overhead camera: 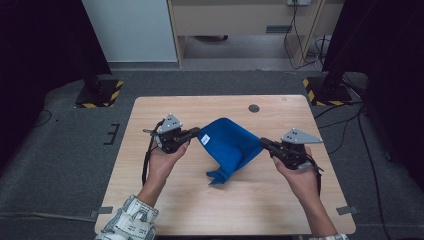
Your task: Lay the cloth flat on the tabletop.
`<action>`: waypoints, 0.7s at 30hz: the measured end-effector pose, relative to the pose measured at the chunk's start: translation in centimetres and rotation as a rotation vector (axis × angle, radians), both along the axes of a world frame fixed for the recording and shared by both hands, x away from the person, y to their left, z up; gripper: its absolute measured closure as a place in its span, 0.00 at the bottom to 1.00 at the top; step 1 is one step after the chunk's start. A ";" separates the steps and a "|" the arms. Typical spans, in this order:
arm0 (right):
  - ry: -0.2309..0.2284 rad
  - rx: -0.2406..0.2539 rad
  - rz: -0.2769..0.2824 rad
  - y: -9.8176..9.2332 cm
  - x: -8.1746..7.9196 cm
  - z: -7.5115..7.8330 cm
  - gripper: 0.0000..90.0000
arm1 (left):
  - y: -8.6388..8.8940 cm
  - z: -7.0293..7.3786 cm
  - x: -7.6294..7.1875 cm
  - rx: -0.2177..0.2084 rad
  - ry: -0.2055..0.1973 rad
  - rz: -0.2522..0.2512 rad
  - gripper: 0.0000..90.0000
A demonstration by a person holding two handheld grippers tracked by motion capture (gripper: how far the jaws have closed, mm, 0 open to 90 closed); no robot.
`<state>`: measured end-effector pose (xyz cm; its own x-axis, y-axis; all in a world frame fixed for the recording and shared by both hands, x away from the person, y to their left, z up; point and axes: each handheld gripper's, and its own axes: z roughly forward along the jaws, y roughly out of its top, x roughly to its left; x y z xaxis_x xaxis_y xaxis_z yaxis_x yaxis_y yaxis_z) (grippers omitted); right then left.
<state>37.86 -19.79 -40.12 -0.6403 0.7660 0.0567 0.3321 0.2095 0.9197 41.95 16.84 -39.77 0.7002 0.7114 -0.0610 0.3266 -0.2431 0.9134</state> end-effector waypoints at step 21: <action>-0.028 0.001 -0.014 -1.3 0.2 1.9 0.97 | -0.1 2.2 -0.7 -0.035 -0.019 -0.022 0.99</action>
